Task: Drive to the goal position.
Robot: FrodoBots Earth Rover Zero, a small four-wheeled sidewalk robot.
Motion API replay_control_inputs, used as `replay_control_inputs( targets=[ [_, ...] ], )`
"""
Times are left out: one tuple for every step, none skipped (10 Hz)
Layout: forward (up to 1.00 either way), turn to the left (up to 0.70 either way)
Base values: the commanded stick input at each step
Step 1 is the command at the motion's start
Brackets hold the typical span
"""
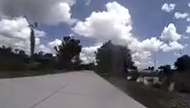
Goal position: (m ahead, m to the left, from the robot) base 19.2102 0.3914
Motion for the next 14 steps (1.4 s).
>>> replay_control_inputs(
  targets=[
    [0.85,0.0],
    [0.85,0.0],
    [0.85,0.0],
    [0.85,0.0],
    [0.85,0.0],
    [0.85,0.0],
    [0.85,0.0],
    [0.85,0.0],
    [0.85,0.0],
    [0.85,0.0],
    [0.85,0.0],
    [0.85,0.0],
    [0.85,0.04],
    [0.85,0.27]
  ],
)
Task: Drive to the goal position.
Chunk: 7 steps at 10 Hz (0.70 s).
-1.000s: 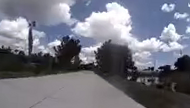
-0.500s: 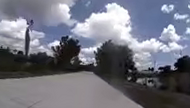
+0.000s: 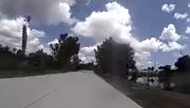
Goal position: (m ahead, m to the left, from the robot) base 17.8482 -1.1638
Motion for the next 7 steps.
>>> replay_control_inputs(
  targets=[
    [0.85,0.19],
    [0.85,0.0],
    [0.85,0.0],
    [0.85,0.0],
    [0.85,0.0],
    [0.85,0.0],
    [0.85,0.0]
  ],
)
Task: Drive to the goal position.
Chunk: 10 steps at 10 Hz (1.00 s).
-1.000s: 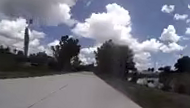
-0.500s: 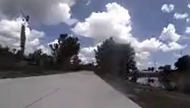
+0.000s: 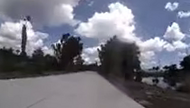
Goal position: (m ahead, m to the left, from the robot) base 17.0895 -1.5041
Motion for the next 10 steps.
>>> replay_control_inputs(
  targets=[
    [0.85,0.0],
    [0.85,0.0],
    [0.85,0.0],
    [0.85,0.0],
    [0.85,0.0],
    [0.85,0.0],
    [0.85,0.0],
    [0.85,0.0],
    [0.85,0.0],
    [0.85,0.0]
  ],
)
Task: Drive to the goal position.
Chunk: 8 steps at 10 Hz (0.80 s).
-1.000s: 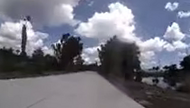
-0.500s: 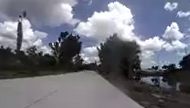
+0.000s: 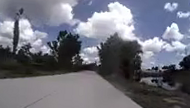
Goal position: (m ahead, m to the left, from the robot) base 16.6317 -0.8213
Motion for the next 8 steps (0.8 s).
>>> replay_control_inputs(
  targets=[
    [0.85,0.0],
    [0.85,0.0],
    [0.85,0.0],
    [0.85,0.0],
    [0.85,0.0],
    [0.85,0.0],
    [0.85,0.0],
    [0.85,0.0]
  ],
)
